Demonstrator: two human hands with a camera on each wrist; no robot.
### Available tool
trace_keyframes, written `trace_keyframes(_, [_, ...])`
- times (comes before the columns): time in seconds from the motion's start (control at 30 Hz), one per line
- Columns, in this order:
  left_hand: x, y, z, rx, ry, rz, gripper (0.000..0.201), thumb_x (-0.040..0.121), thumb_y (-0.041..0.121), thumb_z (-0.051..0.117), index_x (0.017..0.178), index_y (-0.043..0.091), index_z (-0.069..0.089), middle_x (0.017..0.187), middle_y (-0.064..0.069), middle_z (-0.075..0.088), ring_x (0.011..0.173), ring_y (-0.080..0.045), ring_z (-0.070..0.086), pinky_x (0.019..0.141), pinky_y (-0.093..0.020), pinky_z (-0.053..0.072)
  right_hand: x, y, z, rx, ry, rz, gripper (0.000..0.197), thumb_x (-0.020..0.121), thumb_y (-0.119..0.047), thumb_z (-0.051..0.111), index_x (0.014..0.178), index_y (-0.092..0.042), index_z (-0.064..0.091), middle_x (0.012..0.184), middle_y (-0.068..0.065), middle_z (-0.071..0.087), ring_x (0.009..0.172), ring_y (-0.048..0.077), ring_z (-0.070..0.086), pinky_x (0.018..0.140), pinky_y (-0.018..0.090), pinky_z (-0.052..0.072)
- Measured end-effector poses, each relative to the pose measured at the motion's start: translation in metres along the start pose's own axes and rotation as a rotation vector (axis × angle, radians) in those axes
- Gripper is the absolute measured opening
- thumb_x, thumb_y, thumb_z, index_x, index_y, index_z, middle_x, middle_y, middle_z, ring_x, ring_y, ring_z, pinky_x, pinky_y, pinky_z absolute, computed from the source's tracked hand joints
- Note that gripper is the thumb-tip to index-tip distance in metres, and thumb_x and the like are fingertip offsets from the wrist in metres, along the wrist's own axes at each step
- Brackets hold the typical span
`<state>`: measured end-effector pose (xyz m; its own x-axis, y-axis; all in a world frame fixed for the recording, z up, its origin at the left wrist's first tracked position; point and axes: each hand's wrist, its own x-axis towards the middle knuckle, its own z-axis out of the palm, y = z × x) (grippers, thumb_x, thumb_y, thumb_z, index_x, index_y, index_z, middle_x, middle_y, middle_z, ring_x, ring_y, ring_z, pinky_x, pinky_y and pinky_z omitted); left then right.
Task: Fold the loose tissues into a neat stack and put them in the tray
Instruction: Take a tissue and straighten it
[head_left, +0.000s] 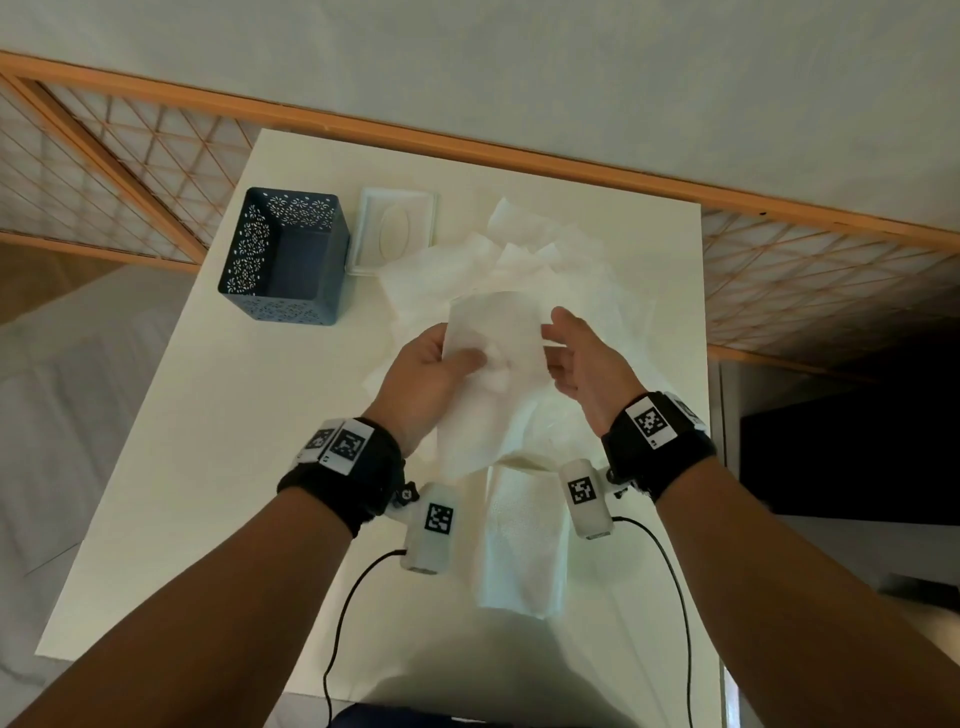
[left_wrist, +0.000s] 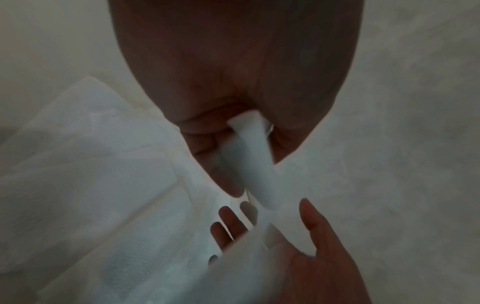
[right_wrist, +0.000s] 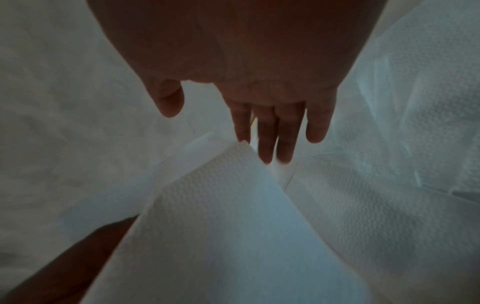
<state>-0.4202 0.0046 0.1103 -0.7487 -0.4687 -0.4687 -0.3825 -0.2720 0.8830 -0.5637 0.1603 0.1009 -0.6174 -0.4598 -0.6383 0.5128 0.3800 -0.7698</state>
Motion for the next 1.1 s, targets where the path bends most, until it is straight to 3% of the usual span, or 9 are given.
trace_keyframes(0.1, [0.004, 0.004, -0.009, -0.092, -0.054, -0.057, 0.021, 0.094, 0.017, 0.071, 0.114, 0.013, 0.075, 0.102, -0.009, 0.078, 0.091, -0.031, 0.074, 0.085, -0.045, 0.059, -0.004, 0.002, 0.003, 0.079, -0.108, -0.003, 0.038, 0.101, -0.047, 0.061, 0.127, -0.021, 0.069, 0.122, 0.004, 0.076, 0.111, 0.023, 0.071, 0.106, 0.042, 0.052])
trace_keyframes(0.27, [0.009, 0.004, -0.016, -0.101, -0.073, -0.056, 0.039, 0.085, 0.026, 0.078, 0.121, 0.014, 0.075, 0.119, -0.013, 0.077, 0.112, -0.041, 0.072, 0.100, -0.055, 0.057, -0.014, 0.008, 0.000, 0.179, -0.264, -0.036, 0.051, 0.089, -0.024, 0.072, 0.134, -0.003, 0.065, 0.131, 0.017, 0.071, 0.120, 0.033, 0.069, 0.098, 0.043, 0.057])
trace_keyframes(0.4, [0.007, 0.001, -0.020, -0.117, -0.112, -0.069, 0.047, 0.087, 0.020, 0.081, 0.130, 0.006, 0.067, 0.126, -0.015, 0.074, 0.119, -0.041, 0.069, 0.107, -0.059, 0.052, -0.016, 0.009, -0.002, 0.185, -0.214, -0.074, 0.035, 0.096, -0.006, 0.068, 0.131, -0.005, 0.065, 0.126, 0.017, 0.072, 0.117, 0.038, 0.069, 0.098, 0.051, 0.057])
trace_keyframes(0.6, [0.002, 0.000, -0.030, -0.102, -0.135, -0.076, 0.047, 0.080, 0.006, 0.073, 0.126, 0.000, 0.066, 0.129, -0.023, 0.071, 0.119, -0.044, 0.068, 0.108, -0.061, 0.050, -0.018, 0.010, -0.010, 0.096, -0.226, -0.118, 0.034, 0.097, 0.008, 0.056, 0.120, -0.014, 0.070, 0.111, 0.003, 0.076, 0.102, 0.021, 0.072, 0.088, 0.040, 0.059])
trace_keyframes(0.73, [0.000, -0.001, -0.035, -0.094, -0.098, -0.064, 0.010, 0.086, 0.000, 0.070, 0.090, 0.010, 0.068, 0.107, -0.019, 0.071, 0.097, -0.032, 0.066, 0.097, -0.050, 0.050, -0.019, 0.011, -0.013, 0.091, -0.176, -0.143, 0.029, 0.096, 0.007, 0.059, 0.117, -0.010, 0.071, 0.110, 0.008, 0.077, 0.096, 0.027, 0.072, 0.081, 0.042, 0.061])
trace_keyframes(0.77, [0.000, -0.003, -0.036, -0.099, -0.091, -0.063, 0.016, 0.091, -0.002, 0.068, 0.086, 0.013, 0.067, 0.103, -0.017, 0.070, 0.094, -0.029, 0.066, 0.095, -0.047, 0.050, -0.019, 0.011, -0.014, 0.084, -0.161, -0.153, 0.026, 0.097, 0.004, 0.061, 0.117, -0.008, 0.072, 0.109, 0.010, 0.077, 0.089, 0.027, 0.071, 0.071, 0.039, 0.061])
trace_keyframes(0.83, [-0.001, -0.005, -0.037, -0.118, -0.087, -0.059, 0.020, 0.099, -0.002, 0.063, 0.090, 0.016, 0.069, 0.102, -0.013, 0.071, 0.091, -0.027, 0.067, 0.090, -0.041, 0.054, -0.019, 0.012, -0.014, 0.064, -0.141, -0.175, 0.020, 0.098, -0.001, 0.062, 0.114, -0.007, 0.073, 0.102, 0.012, 0.074, 0.073, 0.022, 0.060, 0.055, 0.029, 0.049])
trace_keyframes(0.97, [-0.003, -0.004, -0.036, -0.129, -0.055, -0.061, 0.019, 0.104, 0.001, 0.055, 0.105, 0.015, 0.068, 0.103, -0.012, 0.072, 0.085, -0.028, 0.065, 0.080, -0.036, 0.056, -0.020, 0.013, -0.014, 0.034, -0.130, -0.197, 0.030, 0.099, 0.002, 0.053, 0.092, -0.018, 0.073, 0.089, 0.007, 0.068, 0.064, 0.021, 0.048, 0.050, 0.029, 0.041])
trace_keyframes(1.1, [-0.003, -0.004, -0.035, -0.089, -0.030, -0.022, 0.018, 0.105, 0.003, 0.056, 0.109, 0.017, 0.067, 0.102, -0.016, 0.069, 0.084, -0.026, 0.062, 0.070, -0.031, 0.056, -0.020, 0.014, -0.012, -0.041, -0.096, -0.203, 0.030, 0.102, -0.005, 0.051, 0.095, -0.022, 0.074, 0.085, 0.010, 0.061, 0.059, 0.023, 0.042, 0.047, 0.027, 0.037])
